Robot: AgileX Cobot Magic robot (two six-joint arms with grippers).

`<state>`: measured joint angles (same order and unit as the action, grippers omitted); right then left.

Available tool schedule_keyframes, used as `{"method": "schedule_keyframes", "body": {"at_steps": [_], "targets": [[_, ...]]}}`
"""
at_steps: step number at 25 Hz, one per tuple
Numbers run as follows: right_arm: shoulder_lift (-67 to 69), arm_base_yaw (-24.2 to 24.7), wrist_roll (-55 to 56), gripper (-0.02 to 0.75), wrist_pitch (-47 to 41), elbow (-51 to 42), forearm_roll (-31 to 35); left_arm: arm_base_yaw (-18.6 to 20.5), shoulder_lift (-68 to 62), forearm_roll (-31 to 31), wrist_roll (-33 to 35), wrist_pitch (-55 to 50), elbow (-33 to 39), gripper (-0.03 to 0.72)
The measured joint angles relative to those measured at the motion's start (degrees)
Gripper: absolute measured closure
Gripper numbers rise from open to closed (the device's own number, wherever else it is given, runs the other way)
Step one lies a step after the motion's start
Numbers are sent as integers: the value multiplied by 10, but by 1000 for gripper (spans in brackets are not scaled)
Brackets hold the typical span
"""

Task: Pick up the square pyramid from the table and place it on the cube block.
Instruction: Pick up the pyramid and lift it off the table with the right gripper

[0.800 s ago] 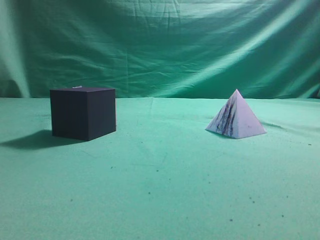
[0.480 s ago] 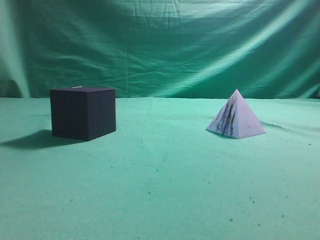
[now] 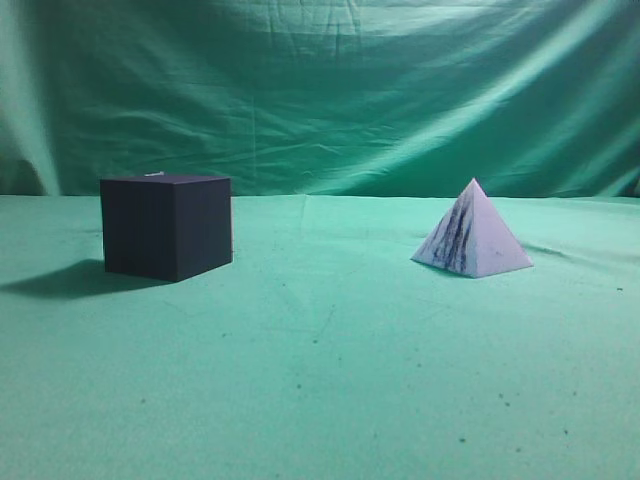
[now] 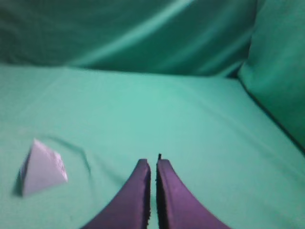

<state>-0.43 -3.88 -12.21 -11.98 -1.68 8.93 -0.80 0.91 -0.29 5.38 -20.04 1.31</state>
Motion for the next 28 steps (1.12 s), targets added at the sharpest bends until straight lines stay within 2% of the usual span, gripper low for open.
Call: {"method": "schedule_keyframes", "body": {"at_steps": [5,7,11,17,22,28], "targets": [[0,0,0,738,158,0,107,0,0,0,0,0,0,688],[0,0,1,738,169,4,123,0,0,0,0,0,0,688],[24,0,-20,738,68,83,121,0,0,0,0,0,0,688],[179,-3,-50,738,-98,195,112,0,0,0,0,0,0,688],[242,-51,-96,738,-159,237,113,0,0,0,0,0,0,688],[419,-109,-157,738,-294,336,101,0,0,0,0,0,0,688]]}}
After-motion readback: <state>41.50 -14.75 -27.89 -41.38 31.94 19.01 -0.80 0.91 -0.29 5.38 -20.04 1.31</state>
